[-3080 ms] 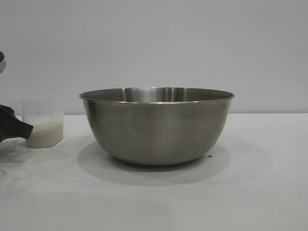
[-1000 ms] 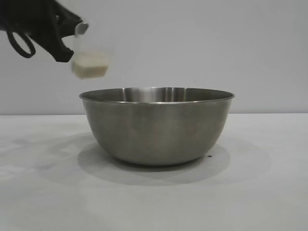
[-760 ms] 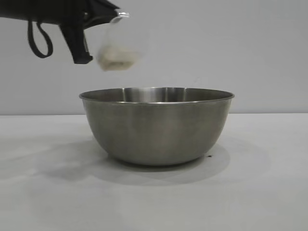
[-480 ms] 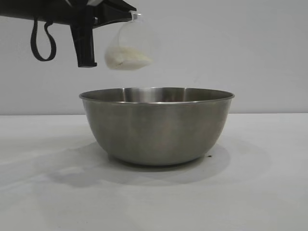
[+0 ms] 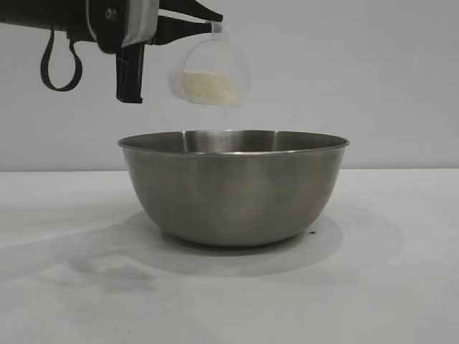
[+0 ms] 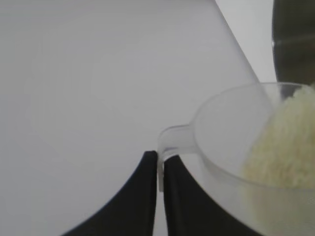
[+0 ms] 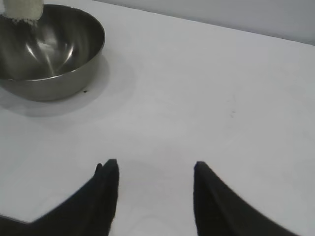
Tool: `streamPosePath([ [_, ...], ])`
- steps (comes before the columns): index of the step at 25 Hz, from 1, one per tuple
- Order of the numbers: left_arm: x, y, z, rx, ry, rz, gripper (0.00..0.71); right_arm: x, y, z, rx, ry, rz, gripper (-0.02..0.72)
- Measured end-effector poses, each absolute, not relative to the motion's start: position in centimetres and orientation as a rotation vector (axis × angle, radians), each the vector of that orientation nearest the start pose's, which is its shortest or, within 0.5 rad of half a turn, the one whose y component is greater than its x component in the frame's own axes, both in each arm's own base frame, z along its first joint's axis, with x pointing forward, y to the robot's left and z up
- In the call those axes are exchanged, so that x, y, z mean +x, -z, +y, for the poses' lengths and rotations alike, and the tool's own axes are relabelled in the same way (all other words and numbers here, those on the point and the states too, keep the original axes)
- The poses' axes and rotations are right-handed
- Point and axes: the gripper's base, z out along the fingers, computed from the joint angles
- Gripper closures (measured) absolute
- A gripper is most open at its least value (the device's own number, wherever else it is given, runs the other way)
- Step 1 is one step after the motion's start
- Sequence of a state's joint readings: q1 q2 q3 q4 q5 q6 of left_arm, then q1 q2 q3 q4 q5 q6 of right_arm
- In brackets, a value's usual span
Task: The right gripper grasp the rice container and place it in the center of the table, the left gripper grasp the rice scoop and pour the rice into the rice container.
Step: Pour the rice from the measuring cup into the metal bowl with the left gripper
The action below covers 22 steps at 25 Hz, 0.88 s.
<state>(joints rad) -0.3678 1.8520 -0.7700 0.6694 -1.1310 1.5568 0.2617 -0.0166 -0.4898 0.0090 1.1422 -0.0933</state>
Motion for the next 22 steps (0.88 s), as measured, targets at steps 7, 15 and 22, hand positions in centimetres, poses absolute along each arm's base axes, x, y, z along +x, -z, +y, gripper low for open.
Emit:
streamPosePath([
  [7,30.11,-18.64,-17.41,1.611,-0.799,0.088,0.710,-0.97,-26.79,-0.18,-0.375,-0.111,2.088,0.364],
  [15,30.04,-18.63,-17.45,1.627,-0.872,-0.003,0.710,-0.97,-26.79,-0.18,-0.375,-0.111,2.088,0.364],
  [22,29.89,-18.57,-17.55,1.638,-0.913,-0.084,0.710,-0.97,-26.79,-0.18,-0.375,-0.111,2.088,0.364],
])
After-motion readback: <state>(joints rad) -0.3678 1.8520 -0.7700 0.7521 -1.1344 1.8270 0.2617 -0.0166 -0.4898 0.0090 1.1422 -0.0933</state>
